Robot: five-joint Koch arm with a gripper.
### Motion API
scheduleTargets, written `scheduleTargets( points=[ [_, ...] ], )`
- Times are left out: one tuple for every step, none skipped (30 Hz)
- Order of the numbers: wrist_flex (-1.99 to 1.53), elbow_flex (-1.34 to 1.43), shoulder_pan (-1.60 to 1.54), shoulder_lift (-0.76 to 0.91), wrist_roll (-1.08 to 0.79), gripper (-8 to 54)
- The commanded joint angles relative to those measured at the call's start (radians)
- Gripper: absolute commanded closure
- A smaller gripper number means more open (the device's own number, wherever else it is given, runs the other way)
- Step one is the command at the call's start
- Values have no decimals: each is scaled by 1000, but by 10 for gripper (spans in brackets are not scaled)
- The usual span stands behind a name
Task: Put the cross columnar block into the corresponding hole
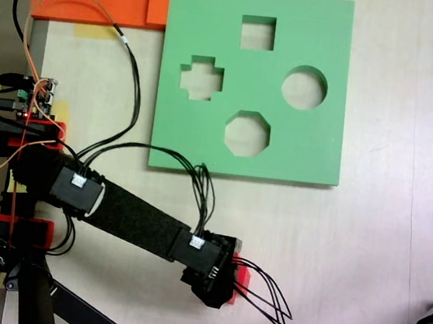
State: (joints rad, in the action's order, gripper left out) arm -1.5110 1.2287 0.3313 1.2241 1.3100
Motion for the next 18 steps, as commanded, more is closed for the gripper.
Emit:
scheduleTargets(
  points=[
    [-132, -43, -9, 71, 31, 241],
    [-160, -54, -23, 92, 35, 258],
    [-187, -58, -37, 124, 51, 274],
    [-210, -58, -61, 166, 72, 287],
    [-225, -60, -91, 201, 100, 287],
    [-247, -66, -124, 232, 126, 287],
    [-264, -69, -166, 262, 153, 287],
    [-276, -69, -210, 295, 195, 287],
    [-282, -69, -264, 330, 241, 287],
    [-288, -69, -330, 364, 299, 287],
    [-290, -69, -387, 387, 351, 287],
    [-291, -67, -446, 403, 411, 287],
    [-291, -67, -506, 413, 468, 287],
    [-290, -67, -578, 419, 534, 288],
    [-285, -67, -667, 417, 600, 288],
    [-278, -67, -723, 411, 638, 288],
    [-261, -67, -779, 402, 676, 288],
    [-245, -67, -824, 396, 709, 288]
  ],
)
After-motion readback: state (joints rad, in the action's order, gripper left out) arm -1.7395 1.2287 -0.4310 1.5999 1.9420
